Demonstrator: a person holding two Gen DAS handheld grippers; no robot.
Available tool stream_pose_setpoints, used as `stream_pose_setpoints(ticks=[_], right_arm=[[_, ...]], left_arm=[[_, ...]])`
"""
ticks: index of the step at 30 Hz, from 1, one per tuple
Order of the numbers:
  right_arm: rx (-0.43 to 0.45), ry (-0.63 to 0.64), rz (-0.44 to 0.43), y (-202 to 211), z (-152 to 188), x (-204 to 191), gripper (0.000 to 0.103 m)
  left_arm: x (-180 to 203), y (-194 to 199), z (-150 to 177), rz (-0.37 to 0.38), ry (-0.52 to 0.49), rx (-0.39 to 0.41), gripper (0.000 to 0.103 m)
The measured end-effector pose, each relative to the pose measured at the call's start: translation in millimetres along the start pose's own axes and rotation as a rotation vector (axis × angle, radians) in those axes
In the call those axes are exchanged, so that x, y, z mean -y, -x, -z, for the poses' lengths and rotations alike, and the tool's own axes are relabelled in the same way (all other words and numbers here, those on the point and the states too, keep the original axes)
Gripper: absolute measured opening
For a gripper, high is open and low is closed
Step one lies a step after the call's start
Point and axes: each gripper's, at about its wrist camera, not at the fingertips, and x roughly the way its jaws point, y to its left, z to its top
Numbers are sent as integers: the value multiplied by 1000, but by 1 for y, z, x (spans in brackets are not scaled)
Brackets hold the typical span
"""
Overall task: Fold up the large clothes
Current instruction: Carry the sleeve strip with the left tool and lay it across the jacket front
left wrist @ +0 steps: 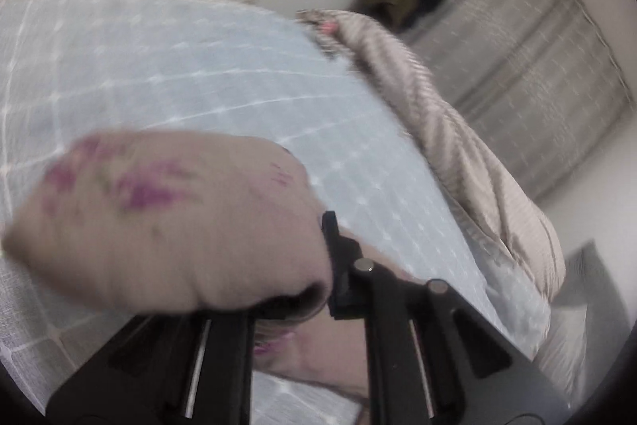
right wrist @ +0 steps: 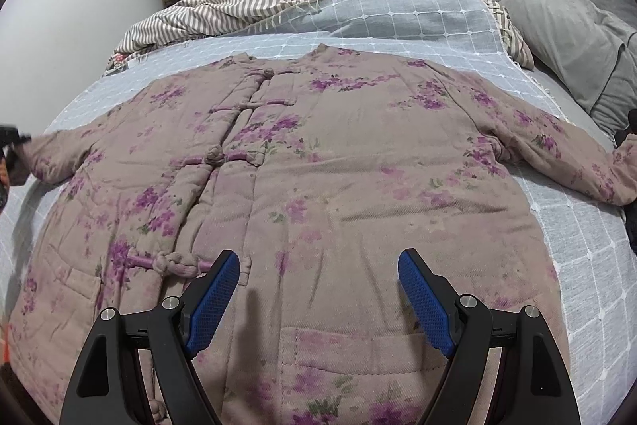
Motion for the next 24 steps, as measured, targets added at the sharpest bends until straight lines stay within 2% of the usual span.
stream_pose_setpoints(ticks=[4, 7, 11, 14, 16, 20, 22, 24], right_arm=[[9, -9, -7, 4, 0, 2, 83], [16, -15, -6, 6, -1, 4, 83], [23, -26, -2, 9, -2, 8, 83], [25, -37, -7, 10, -3, 10, 83], [25, -39, -5, 9, -3, 11, 83], [21, -52, 1, 8, -4, 16, 83], [20, -63, 2, 8, -4, 18, 83], [18, -71, 0, 8, -4, 20, 83]], left_arm=[[80, 17, 16, 144, -147, -42, 13], [131, 22, 31, 197, -259, -72, 13], [192, 28, 75, 272, -388, -136, 13], [235, 18, 111, 301, -486, -195, 13], [250, 10, 132, 322, -523, -245, 13], [271, -8, 190, 367, -623, -397, 14], [276, -19, 227, 360, -712, -489, 14], [275, -33, 258, 343, -793, -585, 19]])
